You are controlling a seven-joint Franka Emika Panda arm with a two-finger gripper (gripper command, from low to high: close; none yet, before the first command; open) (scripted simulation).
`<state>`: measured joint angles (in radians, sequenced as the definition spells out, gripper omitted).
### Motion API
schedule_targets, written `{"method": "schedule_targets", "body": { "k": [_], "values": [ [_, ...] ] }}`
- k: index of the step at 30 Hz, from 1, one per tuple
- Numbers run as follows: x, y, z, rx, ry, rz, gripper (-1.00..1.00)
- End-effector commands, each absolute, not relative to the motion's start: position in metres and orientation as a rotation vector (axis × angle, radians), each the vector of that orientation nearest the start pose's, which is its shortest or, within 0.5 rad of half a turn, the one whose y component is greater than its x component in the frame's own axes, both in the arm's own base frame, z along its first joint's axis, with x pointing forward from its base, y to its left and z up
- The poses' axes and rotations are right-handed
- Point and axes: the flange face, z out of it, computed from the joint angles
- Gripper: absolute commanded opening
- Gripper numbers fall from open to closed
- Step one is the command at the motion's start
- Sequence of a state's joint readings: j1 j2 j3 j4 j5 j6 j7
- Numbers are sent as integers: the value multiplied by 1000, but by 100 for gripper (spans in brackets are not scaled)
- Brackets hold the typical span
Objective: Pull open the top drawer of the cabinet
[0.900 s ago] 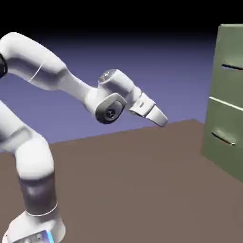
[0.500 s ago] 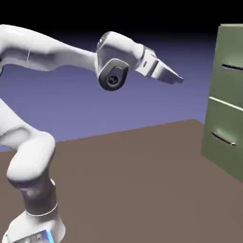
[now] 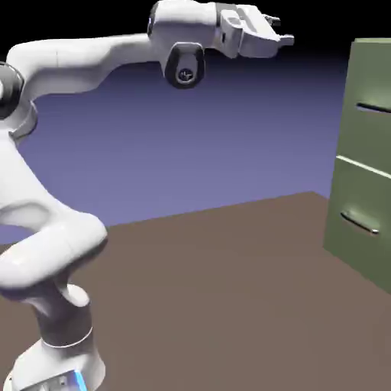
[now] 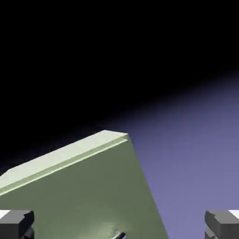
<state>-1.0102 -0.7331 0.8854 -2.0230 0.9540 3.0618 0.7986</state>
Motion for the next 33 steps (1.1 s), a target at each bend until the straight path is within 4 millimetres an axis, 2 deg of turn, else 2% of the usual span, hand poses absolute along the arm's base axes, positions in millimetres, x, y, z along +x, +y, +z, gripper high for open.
{"method": "schedule_targets", "body": {
  "k": [1, 5, 9, 13, 18, 25, 33],
  "values": [
    [445, 83, 776, -1392, 1202, -1601, 0],
    [467, 110, 780, -1312, 1186, -1572, 0],
    [496, 133, 774, -1247, 1179, -1519, 0],
    [531, 151, 758, -1191, 1184, -1445, 0],
    [578, 163, 728, -1121, 1213, -1325, 0],
    [645, 159, 671, -1005, 1290, -1116, 0],
    [713, 126, 597, -808, 1407, -832, 0]
  ]
}}
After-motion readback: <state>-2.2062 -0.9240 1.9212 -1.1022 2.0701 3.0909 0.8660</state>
